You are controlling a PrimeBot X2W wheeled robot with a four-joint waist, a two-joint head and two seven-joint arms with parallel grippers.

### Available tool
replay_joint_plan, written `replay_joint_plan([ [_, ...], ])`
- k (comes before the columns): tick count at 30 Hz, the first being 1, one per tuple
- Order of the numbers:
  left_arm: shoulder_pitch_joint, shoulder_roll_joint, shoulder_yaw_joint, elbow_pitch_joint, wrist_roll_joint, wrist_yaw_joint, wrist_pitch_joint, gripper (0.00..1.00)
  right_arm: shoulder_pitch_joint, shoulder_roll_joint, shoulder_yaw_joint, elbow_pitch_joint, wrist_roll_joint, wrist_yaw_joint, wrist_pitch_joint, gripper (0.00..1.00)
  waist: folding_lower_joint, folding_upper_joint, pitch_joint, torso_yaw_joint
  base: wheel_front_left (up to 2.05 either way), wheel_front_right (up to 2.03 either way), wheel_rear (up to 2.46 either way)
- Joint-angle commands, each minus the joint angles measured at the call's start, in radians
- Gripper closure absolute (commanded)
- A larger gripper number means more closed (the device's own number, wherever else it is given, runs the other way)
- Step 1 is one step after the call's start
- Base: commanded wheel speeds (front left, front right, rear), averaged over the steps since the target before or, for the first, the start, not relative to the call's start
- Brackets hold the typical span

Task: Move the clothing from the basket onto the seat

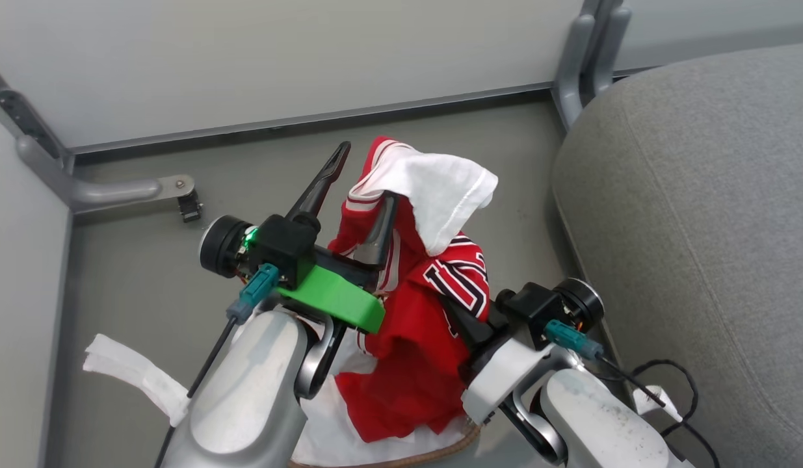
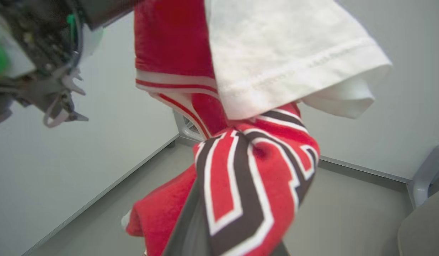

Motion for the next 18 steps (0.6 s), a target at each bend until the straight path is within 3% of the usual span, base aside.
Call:
replay_joint_plan([
  [1,0.018,0.003,0.006,0.010,0.013,-0.004,-0.001,0.00,0.009,-0.004,-0.006,-0.012,-0.002,-0.001,-0.005,1.00,0.0000,0.0000,0.018,-0.074,0.00,0.00,0.00],
  [18,0.055,0.005,0.081,0.084,0.069,-0.026,-0.001,0.00,0.032,-0.003,-0.055,-0.096,0.005,-0.001,-0.005,1.00,0.0000,0.0000,0.082,-0.405,0.00,0.00,0.00],
])
